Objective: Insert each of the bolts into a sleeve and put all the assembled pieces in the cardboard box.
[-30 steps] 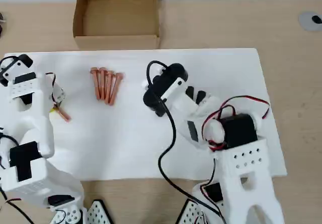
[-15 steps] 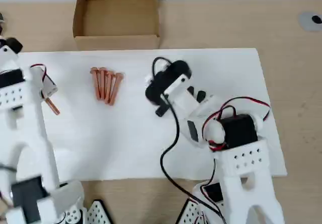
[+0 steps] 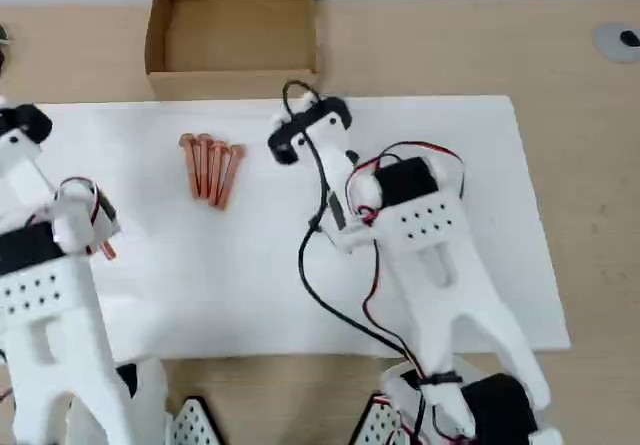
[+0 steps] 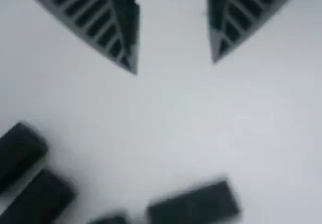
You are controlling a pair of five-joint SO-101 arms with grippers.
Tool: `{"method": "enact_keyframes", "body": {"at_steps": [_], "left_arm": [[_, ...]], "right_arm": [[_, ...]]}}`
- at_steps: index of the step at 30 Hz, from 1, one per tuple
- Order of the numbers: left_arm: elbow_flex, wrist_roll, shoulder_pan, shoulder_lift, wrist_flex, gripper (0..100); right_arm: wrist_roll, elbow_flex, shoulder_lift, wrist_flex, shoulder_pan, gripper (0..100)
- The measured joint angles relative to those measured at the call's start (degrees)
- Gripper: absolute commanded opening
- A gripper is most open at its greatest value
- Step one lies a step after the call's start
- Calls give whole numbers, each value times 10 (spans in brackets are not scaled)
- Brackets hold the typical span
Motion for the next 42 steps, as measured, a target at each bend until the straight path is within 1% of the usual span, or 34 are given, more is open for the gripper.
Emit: {"method": "enact_keyframes", "body": {"at_steps": [4,8,10,14,17,24,26,31,37,42], "left_arm": [[40,-4,0,-50,0,11],[84,-4,0,-91,-18,11],[103,-4,0,-105,-28,10],[117,-4,0,-117,-40,10],[118,-4,0,-118,-41,10],[120,-4,0,-118,-41,10],[120,-4,0,-118,-41,10],[120,-4,0,-118,-41,10],[120,-4,0,-118,-41,10],[120,-4,0,-118,-41,10]], "right_arm": [[-91,-13,6,-29,-32,135],[-167,-10,21,-84,-68,135],[-180,6,38,-114,-76,135],[-181,48,81,-185,-76,132],[-181,76,92,-198,-78,131],[-184,82,92,-203,-78,132],[-214,82,92,-205,-78,132],[-338,84,92,-233,-78,133],[-382,119,92,-300,-76,133],[-417,177,92,-360,-42,135]]}}
